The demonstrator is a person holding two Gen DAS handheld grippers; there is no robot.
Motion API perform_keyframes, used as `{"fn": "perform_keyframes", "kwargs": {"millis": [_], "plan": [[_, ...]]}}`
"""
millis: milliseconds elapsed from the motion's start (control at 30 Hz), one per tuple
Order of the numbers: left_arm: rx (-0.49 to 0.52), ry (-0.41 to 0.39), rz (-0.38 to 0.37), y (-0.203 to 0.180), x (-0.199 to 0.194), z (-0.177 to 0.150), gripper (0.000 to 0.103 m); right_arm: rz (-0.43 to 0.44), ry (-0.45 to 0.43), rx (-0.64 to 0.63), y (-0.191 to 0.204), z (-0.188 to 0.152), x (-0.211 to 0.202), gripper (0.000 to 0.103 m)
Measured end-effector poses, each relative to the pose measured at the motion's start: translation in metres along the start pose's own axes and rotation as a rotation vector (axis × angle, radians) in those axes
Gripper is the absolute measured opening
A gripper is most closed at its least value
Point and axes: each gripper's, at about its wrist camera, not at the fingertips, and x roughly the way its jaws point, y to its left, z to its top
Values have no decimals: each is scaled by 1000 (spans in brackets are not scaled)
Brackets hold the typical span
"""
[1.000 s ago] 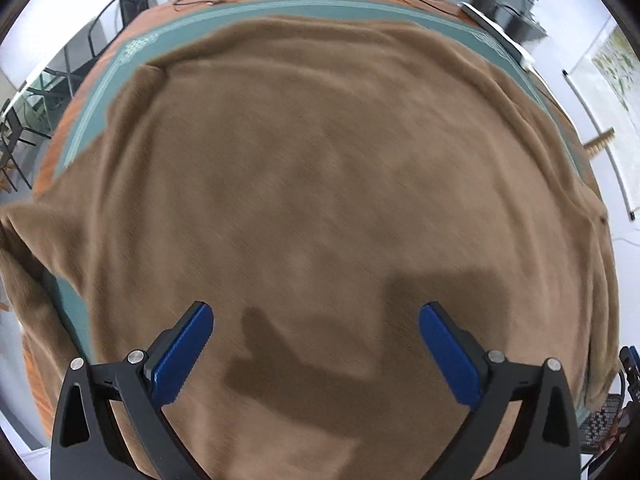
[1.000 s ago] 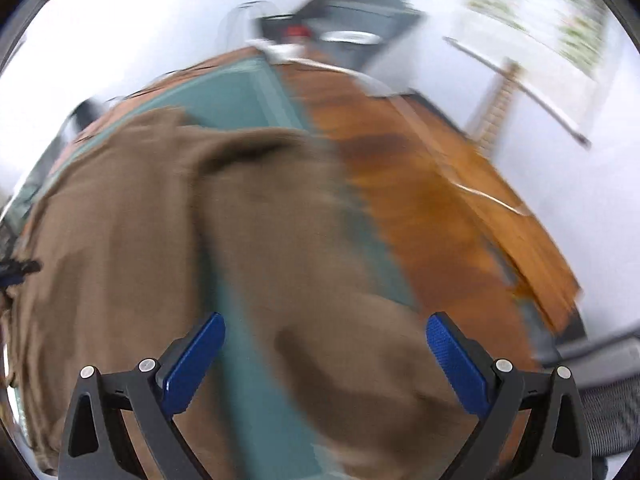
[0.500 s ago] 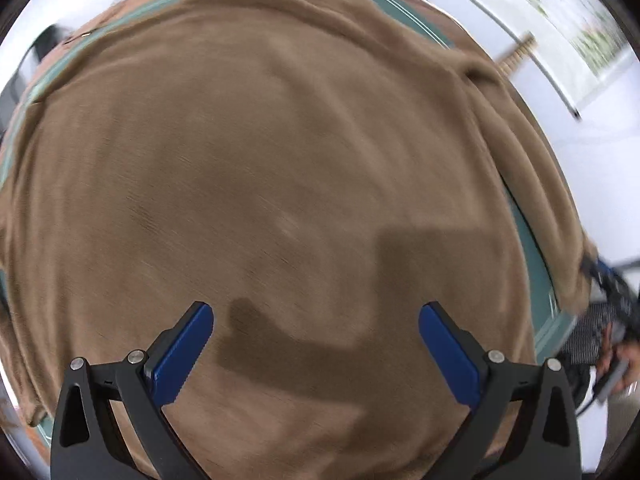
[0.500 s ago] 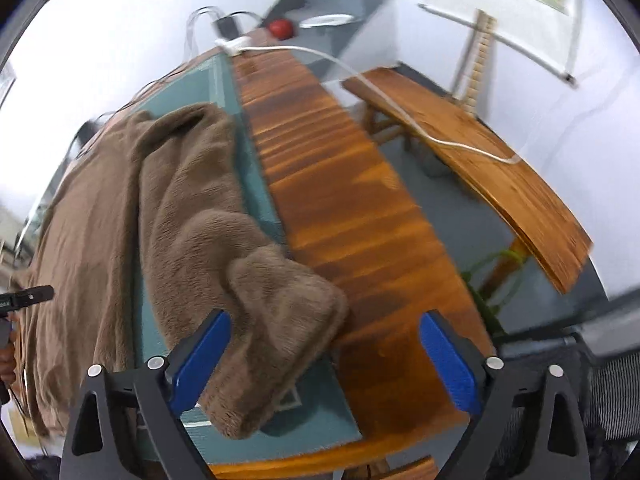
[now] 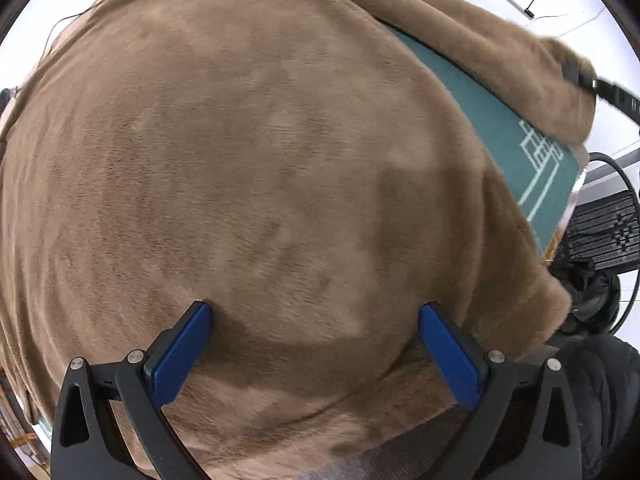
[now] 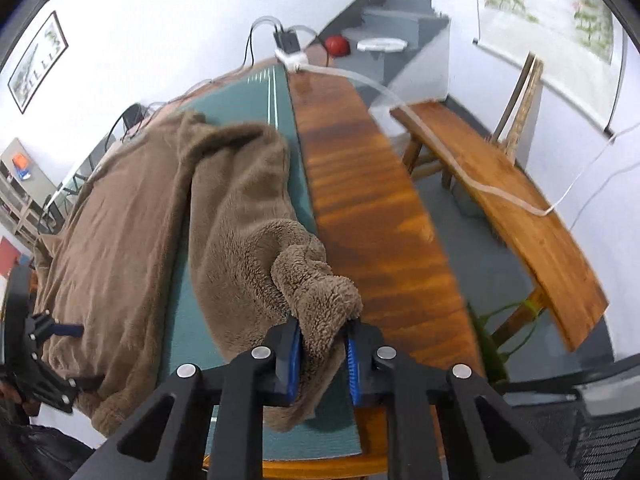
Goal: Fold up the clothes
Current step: 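Grasp the brown fleece sleeve cuff with the right tool, then lift the held sleeve up with the right tool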
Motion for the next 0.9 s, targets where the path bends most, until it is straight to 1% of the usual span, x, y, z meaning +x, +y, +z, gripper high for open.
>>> {"fn": "perform_keyframes", "kwargs": {"millis": [33,133,233,300,367,400,467,500,533,600,700,767,833,867,900], "plan": [[1,4,-8,-4,0,1,103,-25,-26,4,-2,7,-7,18],[17,14,-31,-18,-1,4,103,-147,-138,29,-12,30,-31,17],[17,20,-64,-28,-2,9,103,-287,-288,17,-14,55,-60,16],[4,20,-91,-31,-4,12,103,-370,-396,-17,-5,72,-76,16],[-1,20,-125,-30,-6,16,103,-435,-485,-53,9,85,-87,16],[-5,19,-145,-28,-7,18,103,-473,-551,-79,19,92,-93,16],[-75,12,-207,-13,-12,23,103,-512,-637,-115,38,104,-98,16],[-110,6,-236,-6,-15,25,103,-522,-686,-135,51,112,-99,16],[-146,-1,-262,1,-18,26,103,-521,-714,-154,61,120,-97,16],[-225,-28,-300,20,-29,30,103,-514,-738,-199,79,136,-88,16],[-335,-91,-330,55,-51,29,103,-489,-739,-223,96,155,-72,16],[-391,-127,-338,93,-61,5,103,-479,-741,-225,105,167,-62,16],[-438,-156,-331,106,-70,-2,103,-472,-753,-220,114,175,-58,16],[-465,-168,-324,124,-77,-8,103,-471,-760,-218,118,179,-56,16],[-485,-176,-318,129,-77,-9,103,-471,-771,-218,123,183,-55,16]]}}
